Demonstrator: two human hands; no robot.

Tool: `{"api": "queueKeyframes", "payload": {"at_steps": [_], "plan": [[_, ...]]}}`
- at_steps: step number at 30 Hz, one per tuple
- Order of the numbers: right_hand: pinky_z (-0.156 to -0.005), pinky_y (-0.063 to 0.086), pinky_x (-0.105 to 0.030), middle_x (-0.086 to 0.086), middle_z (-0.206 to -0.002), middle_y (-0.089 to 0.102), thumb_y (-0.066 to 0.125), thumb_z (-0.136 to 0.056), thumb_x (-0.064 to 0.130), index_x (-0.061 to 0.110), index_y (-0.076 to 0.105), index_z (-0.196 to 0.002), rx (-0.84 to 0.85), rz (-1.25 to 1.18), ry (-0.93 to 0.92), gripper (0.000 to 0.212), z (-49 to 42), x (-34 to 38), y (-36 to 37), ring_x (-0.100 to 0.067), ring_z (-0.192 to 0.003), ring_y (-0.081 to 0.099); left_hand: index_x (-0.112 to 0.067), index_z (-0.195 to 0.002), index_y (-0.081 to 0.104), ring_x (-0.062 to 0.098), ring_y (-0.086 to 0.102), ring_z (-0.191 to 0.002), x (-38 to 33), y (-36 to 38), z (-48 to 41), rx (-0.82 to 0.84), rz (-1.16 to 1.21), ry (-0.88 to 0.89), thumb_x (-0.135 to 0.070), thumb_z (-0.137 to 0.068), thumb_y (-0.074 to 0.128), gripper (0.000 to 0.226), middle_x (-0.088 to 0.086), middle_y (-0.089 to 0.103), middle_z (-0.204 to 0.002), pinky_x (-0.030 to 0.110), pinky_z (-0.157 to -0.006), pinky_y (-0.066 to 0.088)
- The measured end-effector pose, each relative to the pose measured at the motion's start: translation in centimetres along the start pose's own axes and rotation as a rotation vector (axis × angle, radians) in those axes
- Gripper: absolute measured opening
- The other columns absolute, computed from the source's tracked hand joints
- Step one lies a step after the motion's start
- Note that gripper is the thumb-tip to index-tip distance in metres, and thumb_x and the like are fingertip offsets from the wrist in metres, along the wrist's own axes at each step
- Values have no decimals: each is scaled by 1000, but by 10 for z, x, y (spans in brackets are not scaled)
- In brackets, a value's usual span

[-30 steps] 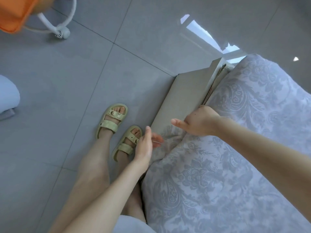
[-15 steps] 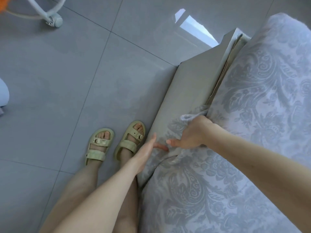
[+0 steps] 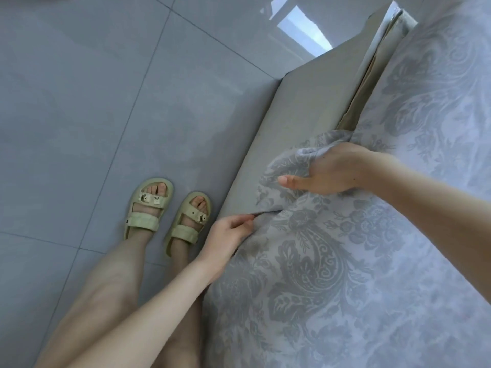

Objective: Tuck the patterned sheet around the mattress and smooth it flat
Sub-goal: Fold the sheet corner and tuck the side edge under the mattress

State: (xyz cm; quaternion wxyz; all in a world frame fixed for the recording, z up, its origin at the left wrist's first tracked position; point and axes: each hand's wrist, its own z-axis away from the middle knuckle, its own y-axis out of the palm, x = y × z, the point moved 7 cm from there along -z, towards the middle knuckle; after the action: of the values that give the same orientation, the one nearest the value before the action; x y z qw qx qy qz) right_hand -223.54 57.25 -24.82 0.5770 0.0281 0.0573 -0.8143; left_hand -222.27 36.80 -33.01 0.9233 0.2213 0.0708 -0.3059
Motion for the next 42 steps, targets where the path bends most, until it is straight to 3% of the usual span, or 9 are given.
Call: {"api": "queueKeyframes", "payload": {"at_steps": [8,10,13,17,26,29,32,38,42], "plan": [[-104,33,-32,-6,-154,26,-3,-73,79,24,38,-143,-91,24,16,97,10,0,3,-24,-134,37,-17,-118,65,7,60,-113,-17,84,44,218,190,55,-18,-99,40,31,-3,66,-120,21,-99,44],[-75,41,-28,-7,-108,65,6,-87,67,16,61,-104,-213,-54,-71,77,25,4,-1,-17,-89,59,-28,-120,62,-1,57,-114,-20,103,41,327,169,22,-32,-101,32,35,-15,65,-120,20,-102,40],[-62,35,-30,6,-51,44,13,-92,59,15,42,-57,-407,-192,-91,63,46,-2,-14,-12,-54,45,-34,-126,57,1,55,-117,-25,112,25,370,84,-34,-54,-97,27,47,-14,61,-126,24,-105,38],[-81,41,-32,-2,-85,65,-5,-76,71,22,71,-95,-382,-203,-82,92,29,-8,-26,-21,-92,58,-38,-140,41,7,45,-128,-29,124,11,382,-60,-81,-71,-87,29,63,-16,47,-138,31,-110,33],[-91,35,-34,-7,-119,61,3,-84,75,16,62,-118,10,-27,28,91,-4,-15,-14,-27,-123,48,-46,-135,39,12,42,-131,-24,123,3,449,-93,-140,-69,-90,8,59,-7,46,-143,28,-107,31],[-86,35,-33,-1,-88,60,-1,-82,74,19,66,-100,-56,-105,-14,89,10,-24,-15,-25,-111,53,-35,-100,69,12,60,-109,-22,101,6,316,-46,-80,-76,-84,13,72,-8,67,-114,27,-99,41],[-96,30,-32,6,-93,57,-4,-82,71,21,68,-111,-49,-255,-28,92,20,-29,-19,-19,-109,47,-26,-84,75,14,66,-96,-38,70,3,29,36,187,-75,-78,28,68,-5,74,-95,33,-95,47],[-93,35,-31,-1,-94,64,1,-85,68,23,72,-97,-141,-237,-52,85,18,-28,-24,-23,-106,54,-26,-131,53,5,51,-124,-52,127,-10,495,177,76,-60,-95,9,67,-12,58,-130,29,-111,32],[-75,45,-39,-1,-65,49,6,-86,62,22,38,-65,-427,-136,-139,55,29,-25,-29,-26,-73,51,-43,-116,53,-2,55,-115,-48,152,-43,455,39,-21,-65,-93,20,46,-17,61,-123,21,-101,43]]}}
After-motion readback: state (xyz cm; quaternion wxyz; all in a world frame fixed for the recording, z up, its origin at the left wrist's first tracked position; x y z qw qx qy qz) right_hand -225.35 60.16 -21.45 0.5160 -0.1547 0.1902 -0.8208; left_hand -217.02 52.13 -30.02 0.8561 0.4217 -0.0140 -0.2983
